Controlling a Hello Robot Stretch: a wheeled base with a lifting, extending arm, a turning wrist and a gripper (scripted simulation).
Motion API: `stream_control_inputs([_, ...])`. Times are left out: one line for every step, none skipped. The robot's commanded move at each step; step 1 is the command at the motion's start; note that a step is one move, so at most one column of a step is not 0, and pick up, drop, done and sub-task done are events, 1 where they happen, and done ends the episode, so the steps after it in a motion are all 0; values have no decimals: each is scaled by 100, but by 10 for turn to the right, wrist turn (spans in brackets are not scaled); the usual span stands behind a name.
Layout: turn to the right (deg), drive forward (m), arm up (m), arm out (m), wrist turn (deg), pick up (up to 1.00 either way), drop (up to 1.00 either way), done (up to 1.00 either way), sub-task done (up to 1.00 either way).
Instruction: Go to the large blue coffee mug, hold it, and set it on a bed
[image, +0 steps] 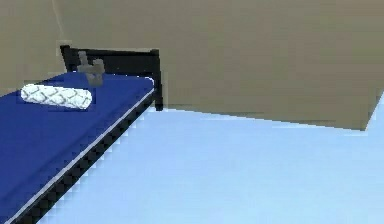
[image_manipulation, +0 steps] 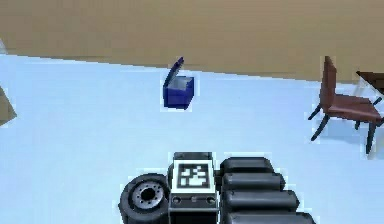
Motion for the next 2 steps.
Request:
stream_control_inputs([-30,0,0,0,0,0,0,0,0])
stream_control_inputs([0,100,0,0,0,0,0,0,0])
